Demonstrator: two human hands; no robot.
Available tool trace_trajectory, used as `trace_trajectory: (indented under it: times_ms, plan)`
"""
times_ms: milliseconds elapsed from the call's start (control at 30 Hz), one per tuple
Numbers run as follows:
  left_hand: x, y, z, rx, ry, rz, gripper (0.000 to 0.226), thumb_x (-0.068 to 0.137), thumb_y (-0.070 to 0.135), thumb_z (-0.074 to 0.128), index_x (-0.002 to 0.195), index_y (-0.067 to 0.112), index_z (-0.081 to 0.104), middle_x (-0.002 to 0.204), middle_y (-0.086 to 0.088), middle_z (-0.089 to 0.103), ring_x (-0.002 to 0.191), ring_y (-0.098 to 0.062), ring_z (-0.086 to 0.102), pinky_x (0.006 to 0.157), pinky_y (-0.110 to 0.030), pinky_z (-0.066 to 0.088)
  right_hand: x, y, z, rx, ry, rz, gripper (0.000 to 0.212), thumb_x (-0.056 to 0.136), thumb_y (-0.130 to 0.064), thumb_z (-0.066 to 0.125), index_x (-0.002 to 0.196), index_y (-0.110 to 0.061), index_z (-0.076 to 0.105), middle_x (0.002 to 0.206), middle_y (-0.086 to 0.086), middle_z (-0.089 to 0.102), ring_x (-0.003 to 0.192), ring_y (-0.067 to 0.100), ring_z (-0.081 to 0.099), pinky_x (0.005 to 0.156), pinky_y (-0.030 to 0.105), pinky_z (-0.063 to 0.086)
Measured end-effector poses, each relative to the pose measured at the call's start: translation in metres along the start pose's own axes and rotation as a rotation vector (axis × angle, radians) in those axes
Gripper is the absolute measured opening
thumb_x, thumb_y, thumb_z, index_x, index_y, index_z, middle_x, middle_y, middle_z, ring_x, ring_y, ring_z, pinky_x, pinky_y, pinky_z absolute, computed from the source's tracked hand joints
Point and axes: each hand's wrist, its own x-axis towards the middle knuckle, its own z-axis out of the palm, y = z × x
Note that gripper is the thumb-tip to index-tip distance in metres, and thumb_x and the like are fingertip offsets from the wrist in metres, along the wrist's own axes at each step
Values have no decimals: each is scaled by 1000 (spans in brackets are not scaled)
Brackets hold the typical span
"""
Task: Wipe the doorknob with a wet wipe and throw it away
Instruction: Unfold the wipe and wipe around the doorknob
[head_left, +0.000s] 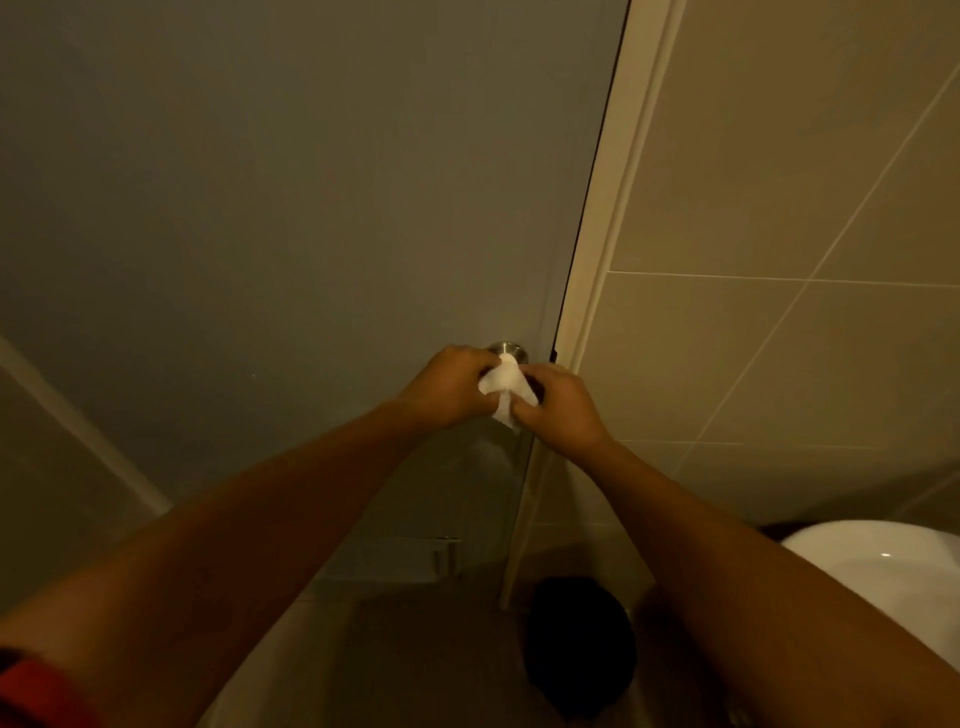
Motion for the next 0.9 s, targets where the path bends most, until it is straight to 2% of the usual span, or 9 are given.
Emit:
trace_trajectory:
  times_ms: [67,167,267,300,400,533,667,800,900]
  plan:
    - [-5,-6,9,-303,53,-156,44,76,14,78,117,3,69,108,-16,73,96,-26,69,83,-32,59,11,-8,-12,-139,-90,-112,45,82,-27,70,123,-11,63,111,11,63,98,22,59,78,25,42]
    - [-13,-10,25,-841,56,-423,41,79,-3,72,119,-3,65,112,-25,70,90,-24,68,70,-20,60,28,-27,-23,-342,-244,-249,45,80,-23,69,122,-10,62,119,13,59,107,27,56,85,31,44]
    - [-20,-7,42,-1107,97,-578,46,80,-1,71,125,-1,63,113,-24,69,92,-27,68,83,-36,59,33,-33,-24,-417,-296,-251,43,81,-23,68,122,-9,62,121,13,59,108,28,57,87,33,45]
    - [-22,-7,46,-1132,118,-593,46,80,2,71,125,1,64,113,-22,70,91,-26,69,81,-35,60,31,-30,-24,-408,-286,-236,44,82,-24,68,122,-9,62,121,13,59,109,28,57,87,31,44]
    - [-21,-10,46,-1002,160,-543,47,77,6,77,123,4,65,109,-15,73,80,-14,72,64,-20,59,21,-16,-20,-261,-189,-143,47,81,-26,70,124,-8,62,114,13,62,101,25,59,79,24,41]
    - [-10,-8,25,-422,159,-235,53,78,4,77,127,-6,59,124,-25,64,110,-34,65,94,-30,51,5,-2,-5,72,-65,77,47,80,-29,75,122,-13,64,110,4,68,95,18,64,81,28,55]
    - [-5,-1,7,88,80,76,51,82,26,74,128,7,62,127,-14,61,116,-25,58,103,-33,47,-5,2,16,407,-12,307,39,82,-26,73,120,-18,63,106,-2,67,92,13,65,69,14,49]
    - [2,10,6,192,26,94,50,82,26,72,129,13,62,131,-10,60,120,-25,56,105,-38,46,-8,3,18,427,-38,331,37,86,-27,70,121,-16,64,99,-4,70,87,11,65,72,21,51]
    - [1,4,10,-30,92,-36,48,75,21,78,121,11,67,118,-10,68,106,-23,63,92,-34,54,-2,0,-1,197,-45,161,34,84,-25,71,116,-14,66,95,-4,66,81,8,60,71,17,47]
